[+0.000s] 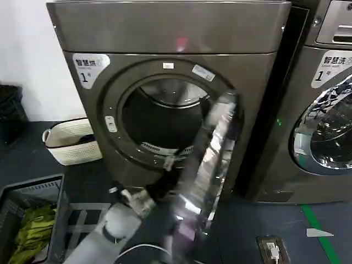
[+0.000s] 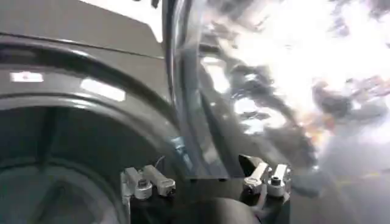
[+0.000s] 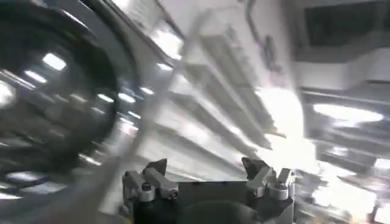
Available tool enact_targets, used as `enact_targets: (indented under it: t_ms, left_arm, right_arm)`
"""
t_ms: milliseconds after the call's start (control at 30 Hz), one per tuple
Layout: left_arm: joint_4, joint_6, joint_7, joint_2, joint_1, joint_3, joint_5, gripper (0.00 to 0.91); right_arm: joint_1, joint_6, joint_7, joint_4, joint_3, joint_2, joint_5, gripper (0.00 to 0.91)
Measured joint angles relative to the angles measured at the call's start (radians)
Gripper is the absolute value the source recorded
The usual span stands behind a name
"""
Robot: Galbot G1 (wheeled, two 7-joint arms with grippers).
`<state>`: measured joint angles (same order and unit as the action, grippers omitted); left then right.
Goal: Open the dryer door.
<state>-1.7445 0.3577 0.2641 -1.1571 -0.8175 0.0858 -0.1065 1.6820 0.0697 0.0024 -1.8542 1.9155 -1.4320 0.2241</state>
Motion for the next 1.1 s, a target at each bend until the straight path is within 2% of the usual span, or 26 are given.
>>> enact_targets:
  t_ms: [167, 400, 600, 833, 1100]
  left_arm:
    - [0.038, -0.015, 0.008, -0.070, 0.075, 0.107, 0.011, 0.907]
    - [0.113, -0.039, 0.018, -0.178, 0.167, 0.235, 0.003, 0.907]
    - [0.182, -0.040, 0.023, -0.266, 0.227, 0.303, 0.012, 0.907]
    - [0.277, -0.020, 0.028, -0.338, 0.281, 0.356, 0.026, 0.907]
    - [0.331, -0.020, 0.032, -0.369, 0.289, 0.361, 0.045, 0.907]
  right_arm:
    - [0.002, -0.059, 0.092, 0.049, 0.105, 0.008, -0.006, 0.907]
    - [0.016, -0.037, 0.118, 0.081, 0.190, 0.007, 0.005, 0.907]
    - [0.031, -0.081, 0.157, 0.114, 0.223, 0.029, 0.040, 0.907]
    - [0.058, -0.055, 0.124, 0.204, 0.268, 0.068, 0.107, 0.907]
    - [0.050, -0.051, 0.119, 0.230, 0.271, 0.085, 0.112, 0.907]
